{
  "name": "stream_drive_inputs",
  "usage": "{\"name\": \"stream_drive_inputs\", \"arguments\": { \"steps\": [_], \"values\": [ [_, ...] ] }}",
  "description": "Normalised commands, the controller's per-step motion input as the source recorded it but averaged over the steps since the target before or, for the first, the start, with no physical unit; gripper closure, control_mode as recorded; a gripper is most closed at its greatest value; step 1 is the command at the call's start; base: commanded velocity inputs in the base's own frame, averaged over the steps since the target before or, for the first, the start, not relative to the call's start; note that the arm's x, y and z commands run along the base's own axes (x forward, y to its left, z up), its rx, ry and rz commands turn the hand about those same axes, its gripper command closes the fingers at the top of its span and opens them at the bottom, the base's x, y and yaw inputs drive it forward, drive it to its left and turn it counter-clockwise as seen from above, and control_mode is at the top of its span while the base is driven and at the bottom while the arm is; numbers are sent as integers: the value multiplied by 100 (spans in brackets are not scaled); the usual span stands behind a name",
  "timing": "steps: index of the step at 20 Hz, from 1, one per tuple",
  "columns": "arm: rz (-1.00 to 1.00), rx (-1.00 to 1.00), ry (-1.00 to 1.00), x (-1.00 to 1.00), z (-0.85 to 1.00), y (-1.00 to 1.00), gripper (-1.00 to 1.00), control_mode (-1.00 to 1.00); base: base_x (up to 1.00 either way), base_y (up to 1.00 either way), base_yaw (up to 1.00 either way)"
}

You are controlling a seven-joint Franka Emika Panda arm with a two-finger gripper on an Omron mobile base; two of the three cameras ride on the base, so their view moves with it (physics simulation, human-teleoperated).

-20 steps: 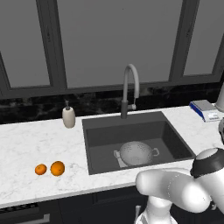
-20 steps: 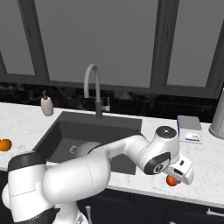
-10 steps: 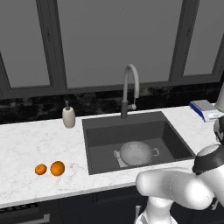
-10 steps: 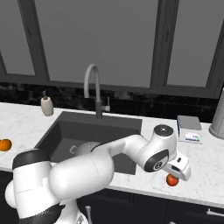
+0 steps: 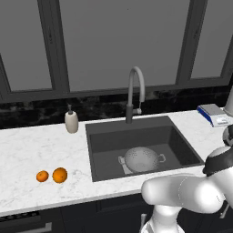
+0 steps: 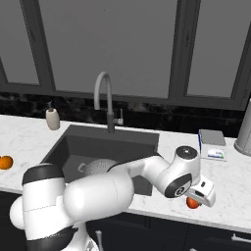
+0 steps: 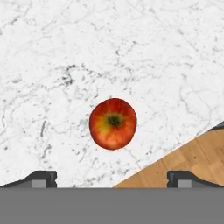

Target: Put the colander in the sink, put the apple, orange, tangerine in the colander, and turn on the sink faucet and pour water over the colander.

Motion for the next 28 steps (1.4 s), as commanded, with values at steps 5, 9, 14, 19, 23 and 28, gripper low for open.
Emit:
{"name": "stream_drive_inputs", "arguments": {
  "steps": [5, 9, 14, 19, 23, 28],
  "values": [
    [3, 0, 0, 0, -26, 0, -100, -100, 0, 0, 0],
    [2, 0, 0, 5, -20, 0, -100, -100, 0, 0, 0],
    [2, 0, 0, 8, -18, 0, -100, -100, 0, 0, 0],
    [2, 0, 0, 9, -18, -2, -100, -100, 0, 0, 0],
    [1, 0, 0, 9, -9, -2, -100, -100, 0, 0, 0],
    [0, 0, 0, 9, -1, -7, -100, -100, 0, 0, 0]
  ]
}}
